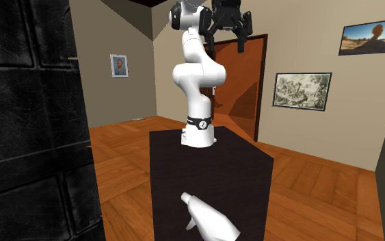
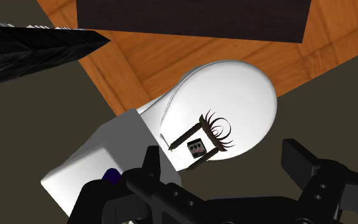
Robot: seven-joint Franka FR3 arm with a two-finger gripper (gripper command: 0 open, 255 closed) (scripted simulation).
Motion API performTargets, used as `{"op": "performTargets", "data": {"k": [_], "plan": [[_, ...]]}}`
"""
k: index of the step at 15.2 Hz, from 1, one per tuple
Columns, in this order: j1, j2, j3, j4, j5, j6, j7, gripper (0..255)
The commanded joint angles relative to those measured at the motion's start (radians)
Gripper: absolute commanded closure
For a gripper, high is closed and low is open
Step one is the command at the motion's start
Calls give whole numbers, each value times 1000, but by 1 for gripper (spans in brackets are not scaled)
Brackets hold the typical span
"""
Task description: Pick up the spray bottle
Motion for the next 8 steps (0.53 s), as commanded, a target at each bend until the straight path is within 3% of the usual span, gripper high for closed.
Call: {"op": "performTargets", "data": {"k": [1,8], "plan": [[0,0,0,0,0,0,0,0],[1,120,-134,-94,-40,268,-201,0]]}}
